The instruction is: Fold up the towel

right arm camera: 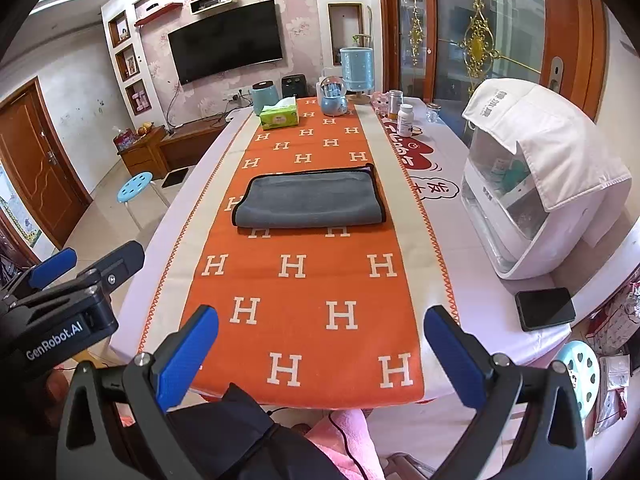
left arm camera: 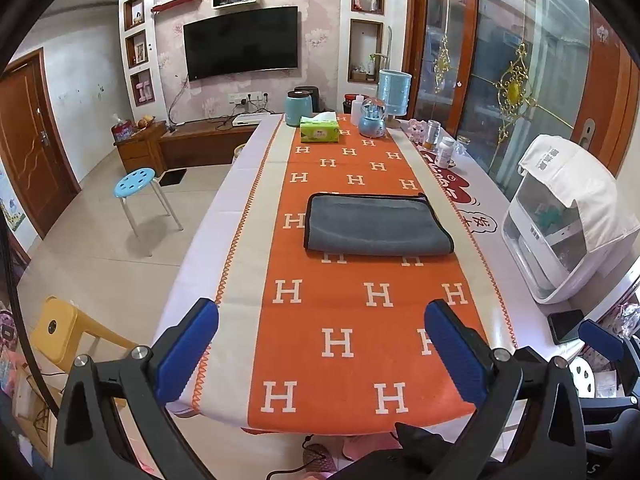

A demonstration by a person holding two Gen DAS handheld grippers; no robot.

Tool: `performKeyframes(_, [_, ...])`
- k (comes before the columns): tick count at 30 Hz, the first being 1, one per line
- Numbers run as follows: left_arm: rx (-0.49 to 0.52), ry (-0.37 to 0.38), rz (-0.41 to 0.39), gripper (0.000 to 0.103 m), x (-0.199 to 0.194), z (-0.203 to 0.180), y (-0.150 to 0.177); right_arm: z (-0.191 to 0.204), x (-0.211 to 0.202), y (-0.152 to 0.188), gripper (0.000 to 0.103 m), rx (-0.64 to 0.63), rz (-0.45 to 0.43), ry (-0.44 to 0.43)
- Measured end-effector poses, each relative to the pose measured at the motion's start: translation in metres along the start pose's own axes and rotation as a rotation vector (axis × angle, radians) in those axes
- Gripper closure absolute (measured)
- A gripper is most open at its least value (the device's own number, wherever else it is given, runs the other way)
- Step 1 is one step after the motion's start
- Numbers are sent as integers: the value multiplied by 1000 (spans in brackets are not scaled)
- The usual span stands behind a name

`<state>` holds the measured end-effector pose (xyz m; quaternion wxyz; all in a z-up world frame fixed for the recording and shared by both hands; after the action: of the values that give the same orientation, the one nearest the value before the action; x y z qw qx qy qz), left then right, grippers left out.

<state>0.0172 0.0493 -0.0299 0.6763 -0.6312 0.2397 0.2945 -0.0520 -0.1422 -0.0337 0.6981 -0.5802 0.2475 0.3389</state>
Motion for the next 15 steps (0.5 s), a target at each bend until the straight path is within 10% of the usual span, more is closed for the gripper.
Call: performKeyframes(15, [17, 5, -17, 1, 3, 4, -3, 6, 7, -4, 0, 1, 12, 4])
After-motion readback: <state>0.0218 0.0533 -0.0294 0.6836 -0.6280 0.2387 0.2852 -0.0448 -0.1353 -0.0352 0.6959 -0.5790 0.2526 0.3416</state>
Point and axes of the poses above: each gripper's, at about its wrist camera, not at the fingertips, and x roughly the way its jaws point, z to its left, y to its underside, the point moved 6 cm from there along x, roughly the way its jaws point, and after that the axes turned 9 degrees about -y, right-handed, at the moved point
